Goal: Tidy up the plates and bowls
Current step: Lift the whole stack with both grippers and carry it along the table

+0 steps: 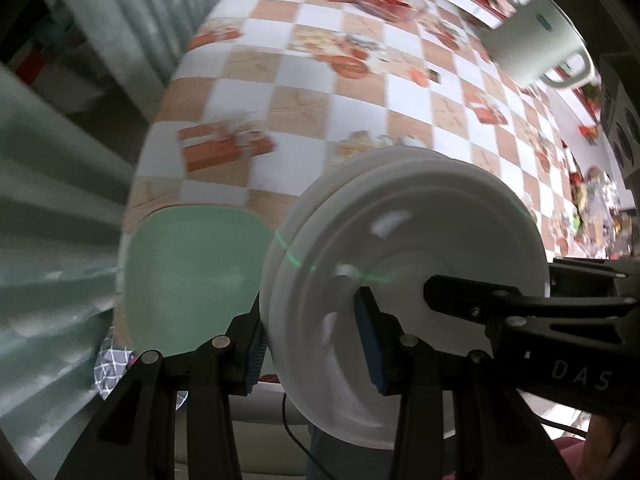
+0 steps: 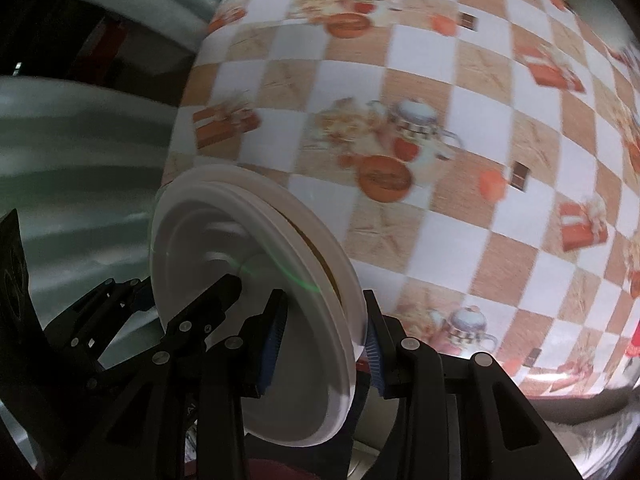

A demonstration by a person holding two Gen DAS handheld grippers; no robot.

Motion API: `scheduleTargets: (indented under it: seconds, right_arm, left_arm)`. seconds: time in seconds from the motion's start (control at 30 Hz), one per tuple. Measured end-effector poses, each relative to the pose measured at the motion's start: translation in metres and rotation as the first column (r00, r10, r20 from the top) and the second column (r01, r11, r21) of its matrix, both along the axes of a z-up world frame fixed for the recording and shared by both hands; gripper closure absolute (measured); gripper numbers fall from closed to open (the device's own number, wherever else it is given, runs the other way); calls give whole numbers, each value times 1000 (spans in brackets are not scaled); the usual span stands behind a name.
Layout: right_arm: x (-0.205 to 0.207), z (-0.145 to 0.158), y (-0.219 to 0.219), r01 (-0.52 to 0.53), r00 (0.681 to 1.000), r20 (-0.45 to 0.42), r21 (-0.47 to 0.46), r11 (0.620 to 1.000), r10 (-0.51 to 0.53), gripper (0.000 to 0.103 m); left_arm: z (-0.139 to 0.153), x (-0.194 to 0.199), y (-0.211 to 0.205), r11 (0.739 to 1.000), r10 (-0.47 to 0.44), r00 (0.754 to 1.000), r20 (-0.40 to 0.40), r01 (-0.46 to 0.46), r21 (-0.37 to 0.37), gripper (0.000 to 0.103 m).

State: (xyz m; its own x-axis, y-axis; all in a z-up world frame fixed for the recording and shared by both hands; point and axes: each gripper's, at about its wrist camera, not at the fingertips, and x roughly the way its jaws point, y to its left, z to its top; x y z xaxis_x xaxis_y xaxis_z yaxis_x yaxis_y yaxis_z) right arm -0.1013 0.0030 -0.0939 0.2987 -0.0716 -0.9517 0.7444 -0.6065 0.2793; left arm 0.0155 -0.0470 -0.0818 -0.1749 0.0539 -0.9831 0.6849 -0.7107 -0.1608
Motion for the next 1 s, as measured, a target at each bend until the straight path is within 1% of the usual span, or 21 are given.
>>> scheduleTargets:
  seconds: [0.13, 0.37, 0.57, 0.8, 1.0]
  right_arm:
    - [19, -3, -23, -51, 999, 14, -10, 999, 51, 64]
    - [50, -14, -58, -107, 993, 40, -22, 994, 108, 64]
    - [63, -29, -76, -121, 991, 54, -22, 992, 122, 64]
    - [67, -49, -85, -112, 991, 73, 1, 994, 111, 64]
    - [72, -61, -87, -113, 991, 74, 15, 993, 112, 64]
  left_arm:
    - [0, 25, -17, 998, 61, 998, 16, -61, -13, 58]
    - [-7, 58, -44, 992, 121, 992, 47, -119, -30, 58]
    - [-18, 69, -58, 991, 128, 989, 69, -126, -36, 58]
    - [-37, 73, -66, 992, 126, 988, 92, -124, -23, 58]
    - [-45, 75, -66, 993, 120, 988, 97, -118, -20, 58]
